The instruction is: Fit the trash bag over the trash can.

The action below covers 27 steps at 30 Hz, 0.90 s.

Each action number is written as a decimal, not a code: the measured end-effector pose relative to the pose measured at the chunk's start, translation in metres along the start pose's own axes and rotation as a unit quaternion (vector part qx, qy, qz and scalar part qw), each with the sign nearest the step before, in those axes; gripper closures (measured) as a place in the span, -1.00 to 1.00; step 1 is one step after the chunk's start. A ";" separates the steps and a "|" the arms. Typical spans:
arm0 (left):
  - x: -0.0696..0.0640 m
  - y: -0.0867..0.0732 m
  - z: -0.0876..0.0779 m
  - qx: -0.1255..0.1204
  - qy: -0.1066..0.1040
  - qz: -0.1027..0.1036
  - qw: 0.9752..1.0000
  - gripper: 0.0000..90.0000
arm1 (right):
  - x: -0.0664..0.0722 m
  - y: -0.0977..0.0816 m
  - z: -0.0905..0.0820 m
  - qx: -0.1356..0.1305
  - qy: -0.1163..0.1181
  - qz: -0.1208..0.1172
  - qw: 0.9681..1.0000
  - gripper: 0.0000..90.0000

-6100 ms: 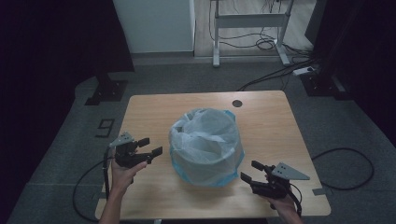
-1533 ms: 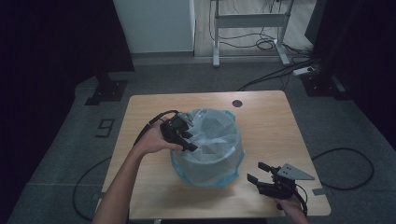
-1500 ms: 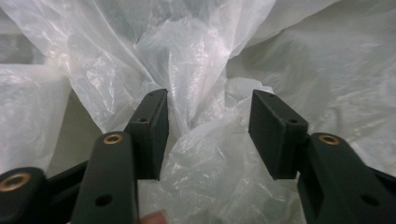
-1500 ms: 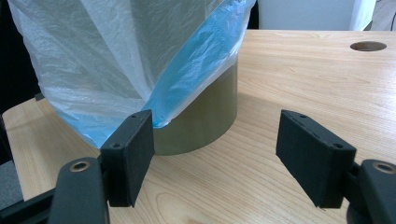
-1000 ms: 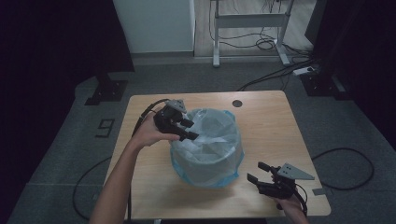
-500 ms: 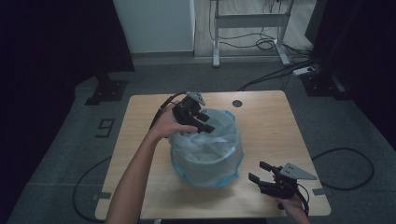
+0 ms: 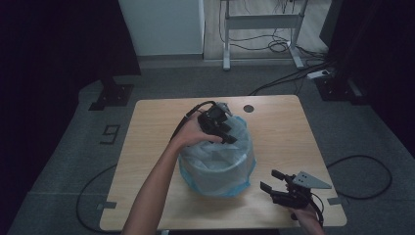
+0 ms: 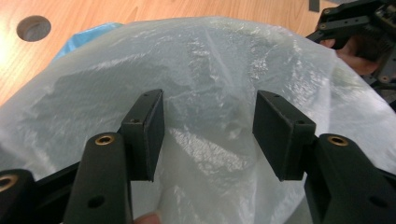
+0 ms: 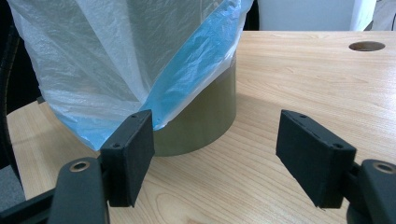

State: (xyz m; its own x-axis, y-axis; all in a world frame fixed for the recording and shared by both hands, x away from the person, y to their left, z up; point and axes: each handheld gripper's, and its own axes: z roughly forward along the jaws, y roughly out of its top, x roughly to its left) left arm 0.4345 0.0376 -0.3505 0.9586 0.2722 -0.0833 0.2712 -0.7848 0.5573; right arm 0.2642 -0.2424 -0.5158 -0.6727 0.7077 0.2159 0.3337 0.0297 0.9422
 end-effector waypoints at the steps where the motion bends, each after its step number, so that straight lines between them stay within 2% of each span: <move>1: 0.000 0.001 0.002 0.002 -0.001 0.000 1.000 -0.03 | 0.000 0.000 0.000 0.000 0.000 0.000 1.000 -0.40; 8: -0.003 0.006 0.018 0.021 0.000 0.007 1.000 -0.03 | -0.001 0.000 -0.001 0.000 -0.001 0.001 1.000 -0.40; 12: -0.004 0.006 0.021 0.023 0.002 0.008 1.000 -0.04 | -0.001 0.001 -0.002 -0.001 -0.001 0.000 1.000 -0.40; 18: -0.008 0.005 0.009 -0.002 0.002 0.012 1.000 -0.09 | -0.002 0.001 -0.003 -0.002 -0.003 0.002 1.000 -0.40; 22: -0.011 -0.001 -0.008 -0.029 0.005 0.012 1.000 -0.12 | -0.002 0.001 -0.004 -0.002 -0.003 0.001 1.000 -0.40; 27: -0.016 -0.014 -0.029 -0.064 0.016 0.005 0.998 -0.16 | -0.004 0.001 -0.005 -0.005 -0.009 0.002 1.000 -0.40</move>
State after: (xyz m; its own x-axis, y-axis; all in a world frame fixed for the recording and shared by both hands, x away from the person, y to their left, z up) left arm 0.4132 0.0606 -0.3336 0.9576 0.2836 -0.0507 0.2455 -0.7109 0.6591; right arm 0.2639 -0.2487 -0.5139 -0.6590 0.7206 0.2157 0.3307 0.0201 0.9435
